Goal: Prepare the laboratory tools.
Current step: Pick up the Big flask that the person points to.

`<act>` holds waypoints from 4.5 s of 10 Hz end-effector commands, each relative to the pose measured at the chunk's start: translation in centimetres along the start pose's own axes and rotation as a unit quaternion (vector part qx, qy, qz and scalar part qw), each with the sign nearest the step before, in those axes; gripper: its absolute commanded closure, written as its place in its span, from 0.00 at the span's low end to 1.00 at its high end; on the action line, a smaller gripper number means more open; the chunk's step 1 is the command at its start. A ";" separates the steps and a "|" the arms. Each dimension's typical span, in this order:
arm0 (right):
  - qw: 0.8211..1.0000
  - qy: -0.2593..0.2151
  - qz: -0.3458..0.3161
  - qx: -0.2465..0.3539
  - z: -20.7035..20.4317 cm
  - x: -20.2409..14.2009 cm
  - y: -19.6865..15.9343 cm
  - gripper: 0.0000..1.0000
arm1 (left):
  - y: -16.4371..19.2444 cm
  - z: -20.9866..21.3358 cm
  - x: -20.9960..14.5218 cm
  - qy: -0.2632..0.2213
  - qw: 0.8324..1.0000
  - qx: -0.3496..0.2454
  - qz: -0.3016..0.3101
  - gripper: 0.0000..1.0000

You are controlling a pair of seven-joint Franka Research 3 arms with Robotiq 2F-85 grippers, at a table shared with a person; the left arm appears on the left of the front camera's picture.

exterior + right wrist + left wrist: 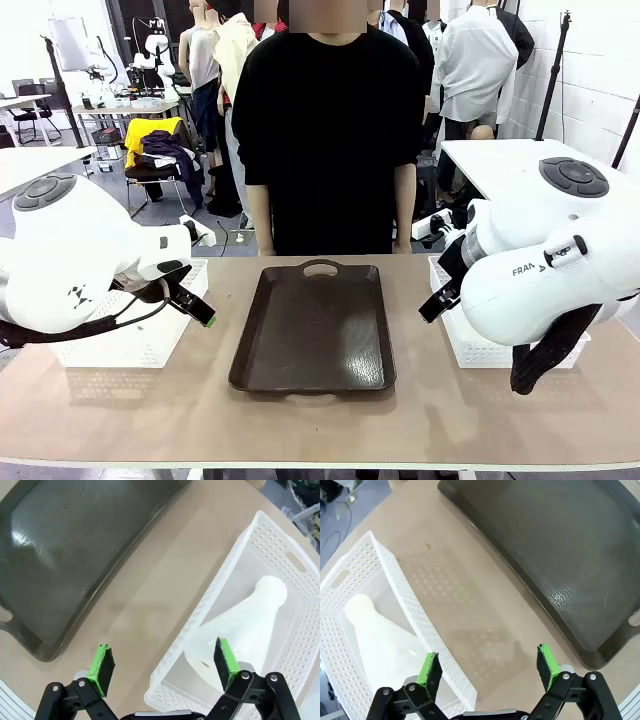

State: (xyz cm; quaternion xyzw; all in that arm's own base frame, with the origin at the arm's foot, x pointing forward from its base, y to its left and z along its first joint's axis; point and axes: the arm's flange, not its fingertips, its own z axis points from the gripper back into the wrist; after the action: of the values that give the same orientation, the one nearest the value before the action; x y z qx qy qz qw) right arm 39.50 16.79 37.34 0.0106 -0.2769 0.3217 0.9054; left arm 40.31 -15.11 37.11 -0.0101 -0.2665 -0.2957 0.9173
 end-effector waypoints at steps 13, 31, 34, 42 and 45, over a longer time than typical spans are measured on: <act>1.000 0.000 0.000 0.000 0.0 0.0 0.0 0.00 | 0.0 0.0 0.0 0.000 1.000 0.000 0.000 0.00; 0.874 -0.086 -0.256 0.403 9.5 -8.6 -18.8 0.00 | 18.8 11.4 -3.9 -0.107 0.824 -0.503 0.239 0.00; 0.856 -0.107 -0.245 0.442 8.7 -9.0 -19.3 0.00 | 19.1 11.2 -4.9 -0.105 0.819 -0.502 0.256 0.00; 0.831 -0.126 -0.254 0.479 9.0 -9.4 -19.0 0.00 | 17.6 10.4 -5.7 -0.108 0.873 -0.407 0.245 0.00; 0.831 -0.126 -0.254 0.479 9.0 -9.4 -19.0 0.00 | 18.6 10.6 -5.4 -0.091 0.831 -0.488 0.250 0.00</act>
State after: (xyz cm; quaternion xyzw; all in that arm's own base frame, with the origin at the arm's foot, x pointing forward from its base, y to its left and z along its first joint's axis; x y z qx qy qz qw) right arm 40.29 -5.44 43.03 0.5568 -0.1870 0.1656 0.7922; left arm 41.62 4.55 45.86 -0.5375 -0.1637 -0.1481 0.8139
